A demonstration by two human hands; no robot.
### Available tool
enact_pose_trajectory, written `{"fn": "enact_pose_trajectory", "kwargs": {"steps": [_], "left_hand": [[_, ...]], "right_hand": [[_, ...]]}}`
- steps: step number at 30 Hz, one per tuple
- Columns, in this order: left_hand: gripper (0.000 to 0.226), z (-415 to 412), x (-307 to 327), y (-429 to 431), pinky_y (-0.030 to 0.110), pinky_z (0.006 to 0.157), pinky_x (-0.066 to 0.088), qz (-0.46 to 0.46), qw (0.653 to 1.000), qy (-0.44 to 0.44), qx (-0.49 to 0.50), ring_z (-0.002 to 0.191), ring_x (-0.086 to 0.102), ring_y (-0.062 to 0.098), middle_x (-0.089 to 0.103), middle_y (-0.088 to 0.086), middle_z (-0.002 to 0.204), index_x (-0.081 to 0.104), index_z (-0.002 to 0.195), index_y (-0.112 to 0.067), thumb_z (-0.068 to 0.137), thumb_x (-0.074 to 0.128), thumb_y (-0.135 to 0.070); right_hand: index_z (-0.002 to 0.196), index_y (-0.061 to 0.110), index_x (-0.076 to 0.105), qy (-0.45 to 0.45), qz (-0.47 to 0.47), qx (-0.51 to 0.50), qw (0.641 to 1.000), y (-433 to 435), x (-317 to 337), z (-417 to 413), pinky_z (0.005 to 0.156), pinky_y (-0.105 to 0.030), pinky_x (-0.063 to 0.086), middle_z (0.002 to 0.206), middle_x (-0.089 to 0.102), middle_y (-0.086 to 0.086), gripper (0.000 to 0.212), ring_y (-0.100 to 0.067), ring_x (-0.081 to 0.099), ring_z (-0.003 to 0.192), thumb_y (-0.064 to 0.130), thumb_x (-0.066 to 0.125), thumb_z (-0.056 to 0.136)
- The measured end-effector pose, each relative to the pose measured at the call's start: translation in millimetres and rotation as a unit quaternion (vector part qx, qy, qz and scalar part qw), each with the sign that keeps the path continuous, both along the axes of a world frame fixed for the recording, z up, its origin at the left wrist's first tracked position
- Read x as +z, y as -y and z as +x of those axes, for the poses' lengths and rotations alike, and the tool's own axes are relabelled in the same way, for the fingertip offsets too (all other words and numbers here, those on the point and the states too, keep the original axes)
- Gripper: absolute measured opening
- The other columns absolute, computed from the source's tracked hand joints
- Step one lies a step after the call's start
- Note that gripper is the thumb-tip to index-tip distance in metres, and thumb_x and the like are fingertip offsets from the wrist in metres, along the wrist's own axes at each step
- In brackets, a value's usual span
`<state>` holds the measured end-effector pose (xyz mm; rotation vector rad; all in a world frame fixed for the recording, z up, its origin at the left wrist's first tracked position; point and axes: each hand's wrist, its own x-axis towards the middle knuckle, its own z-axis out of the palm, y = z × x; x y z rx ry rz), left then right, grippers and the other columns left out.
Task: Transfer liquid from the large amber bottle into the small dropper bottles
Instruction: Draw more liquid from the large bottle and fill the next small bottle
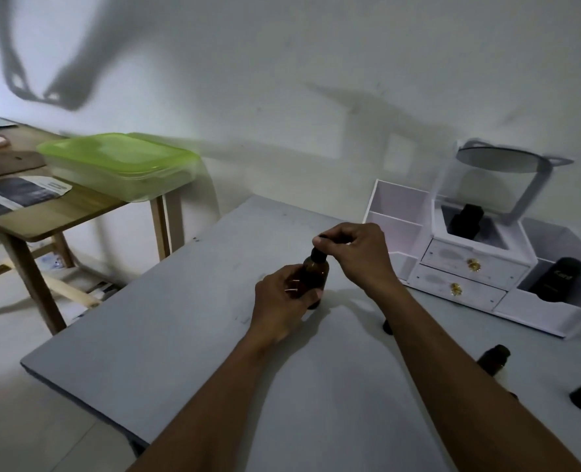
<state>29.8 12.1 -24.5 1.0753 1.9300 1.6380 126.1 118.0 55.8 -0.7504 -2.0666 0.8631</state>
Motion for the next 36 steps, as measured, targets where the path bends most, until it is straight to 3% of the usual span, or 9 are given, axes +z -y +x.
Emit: {"fn": "enact_pose_trajectory", "kwargs": {"steps": [6, 12, 17, 20, 23, 26, 32, 36], "left_hand": [[0.052, 0, -1, 0, 0.019, 0.088, 0.049, -0.010, 1.000, -0.011, 0.009, 0.095, 0.065, 0.006, 0.069, -0.007, 0.114, 0.063, 0.123, -0.022, 0.074, 0.081, -0.024], [0.055, 2, 1, 2, 0.032, 0.099, 0.048, -0.018, 1.000, -0.013, 0.011, 0.101, 0.064, 0.010, 0.068, -0.004, 0.116, 0.061, 0.126, -0.021, 0.075, 0.081, -0.021], [0.066, 9, -1, 12, 0.019, 0.084, 0.046, -0.011, 0.999, 0.010, 0.045, 0.101, 0.060, 0.012, 0.061, -0.005, 0.120, 0.055, 0.131, -0.021, 0.071, 0.083, -0.021], [0.049, 26, -3, 28, 0.015, 0.075, 0.044, 0.011, 0.997, 0.043, 0.068, 0.096, 0.062, 0.011, 0.062, -0.008, 0.111, 0.059, 0.118, -0.025, 0.074, 0.081, -0.020], [0.036, 51, -6, 39, 0.009, 0.068, 0.044, 0.015, 0.997, 0.063, 0.036, 0.091, 0.063, 0.000, 0.066, -0.012, 0.102, 0.064, 0.105, -0.025, 0.074, 0.081, -0.021], [0.034, 82, -10, 36, 0.008, 0.070, 0.047, 0.002, 0.997, 0.082, -0.013, 0.090, 0.065, 0.002, 0.068, -0.013, 0.098, 0.067, 0.100, -0.028, 0.071, 0.084, -0.021], [0.038, 151, -7, 5, 0.007, 0.077, 0.047, -0.023, 0.990, 0.077, -0.120, 0.096, 0.062, -0.003, 0.066, -0.017, 0.104, 0.065, 0.107, -0.029, 0.074, 0.082, -0.024], [0.044, 187, -6, -24, 0.002, 0.076, 0.045, -0.021, 0.984, 0.071, -0.160, 0.097, 0.059, -0.006, 0.065, -0.014, 0.110, 0.064, 0.115, -0.025, 0.074, 0.082, -0.022]], "right_hand": [[0.085, 0.010, 0.080, -0.024, 0.016, 0.012, 1.000, 6, 15, 2, 0.067, -0.007, 0.050, 0.075, 0.077, 0.002, 0.005, -0.004, 0.073, 0.069, 0.015, 0.078, 0.084], [0.088, 0.012, 0.079, -0.085, 0.021, 0.016, 0.996, 7, 64, 14, 0.075, -0.012, 0.053, 0.075, 0.078, 0.005, 0.009, -0.004, 0.075, 0.075, 0.020, 0.079, 0.084], [0.091, 0.012, 0.079, -0.147, 0.006, 0.012, 0.989, 9, 104, 38, 0.072, -0.019, 0.053, 0.079, 0.079, 0.000, 0.008, -0.007, 0.076, 0.077, 0.019, 0.078, 0.086], [0.088, 0.017, 0.077, -0.163, 0.005, 0.012, 0.987, 10, 117, 63, 0.075, -0.025, 0.059, 0.079, 0.079, 0.000, 0.002, -0.011, 0.077, 0.079, 0.017, 0.076, 0.087], [0.089, 0.017, 0.077, -0.156, 0.008, 0.009, 0.988, 7, 117, 95, 0.074, -0.031, 0.061, 0.078, 0.079, 0.001, 0.002, -0.013, 0.077, 0.079, 0.016, 0.076, 0.087], [0.092, 0.012, 0.077, -0.144, 0.016, -0.019, 0.989, 1, 104, 132, 0.072, -0.028, 0.061, 0.079, 0.079, 0.001, 0.005, -0.013, 0.077, 0.078, 0.014, 0.076, 0.088], [0.091, 0.016, 0.079, -0.120, 0.008, -0.100, 0.988, -20, 64, 197, 0.076, -0.037, 0.063, 0.082, 0.079, -0.001, 0.008, -0.019, 0.077, 0.081, 0.019, 0.079, 0.084], [0.092, 0.010, 0.078, -0.126, 0.000, -0.121, 0.985, -28, 45, 228, 0.075, -0.031, 0.060, 0.080, 0.079, -0.001, 0.010, -0.018, 0.077, 0.080, 0.016, 0.078, 0.085]]}}
